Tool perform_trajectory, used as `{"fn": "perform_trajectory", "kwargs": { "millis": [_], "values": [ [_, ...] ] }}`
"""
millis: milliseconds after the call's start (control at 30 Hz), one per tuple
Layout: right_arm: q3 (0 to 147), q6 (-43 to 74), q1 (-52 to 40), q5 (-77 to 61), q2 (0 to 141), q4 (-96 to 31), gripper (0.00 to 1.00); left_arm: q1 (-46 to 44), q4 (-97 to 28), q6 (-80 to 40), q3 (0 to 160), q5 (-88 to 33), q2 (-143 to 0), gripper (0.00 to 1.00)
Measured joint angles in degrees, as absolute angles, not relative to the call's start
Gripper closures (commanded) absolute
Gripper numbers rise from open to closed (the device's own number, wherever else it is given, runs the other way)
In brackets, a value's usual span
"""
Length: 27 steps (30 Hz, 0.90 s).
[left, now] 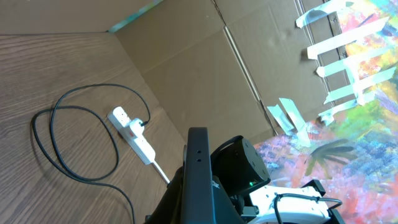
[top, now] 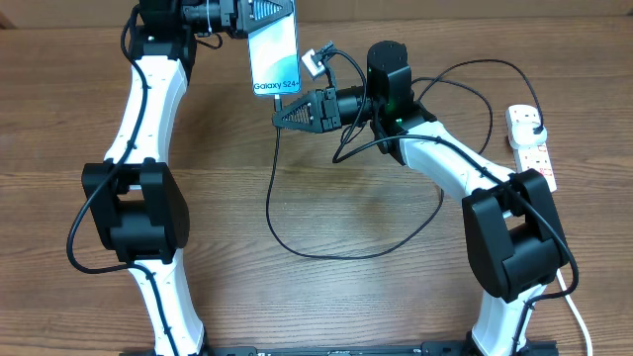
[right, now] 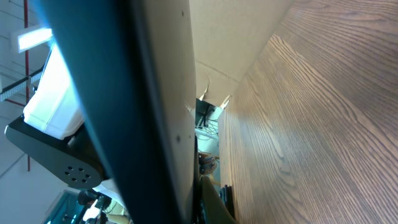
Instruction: Plug charger to phone and switch on socket
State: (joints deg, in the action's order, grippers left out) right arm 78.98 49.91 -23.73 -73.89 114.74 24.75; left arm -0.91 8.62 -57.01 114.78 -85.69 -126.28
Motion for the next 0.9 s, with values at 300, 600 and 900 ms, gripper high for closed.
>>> {"fn": "perform_trajectory", "kwargs": {
  "millis": [300, 600, 900],
  "values": [
    [79.0, 49.9, -23.8, -73.1, 114.7, 24.8, 0.96, -0.9, 8.7, -57.0, 114.8, -85.5, -126.3, 0.96],
    [79.0, 49.9, -24.1, -73.0, 114.7, 25.7, 0.96, -0.9, 8.8, -57.0, 114.8, -85.7, -126.3, 0.96],
    [79.0, 52.7, -24.2, -74.0, 115.0, 31.5, 0.96, -0.7, 8.1, -56.8, 114.8, -85.5, -126.3, 0.96]
  ]
}}
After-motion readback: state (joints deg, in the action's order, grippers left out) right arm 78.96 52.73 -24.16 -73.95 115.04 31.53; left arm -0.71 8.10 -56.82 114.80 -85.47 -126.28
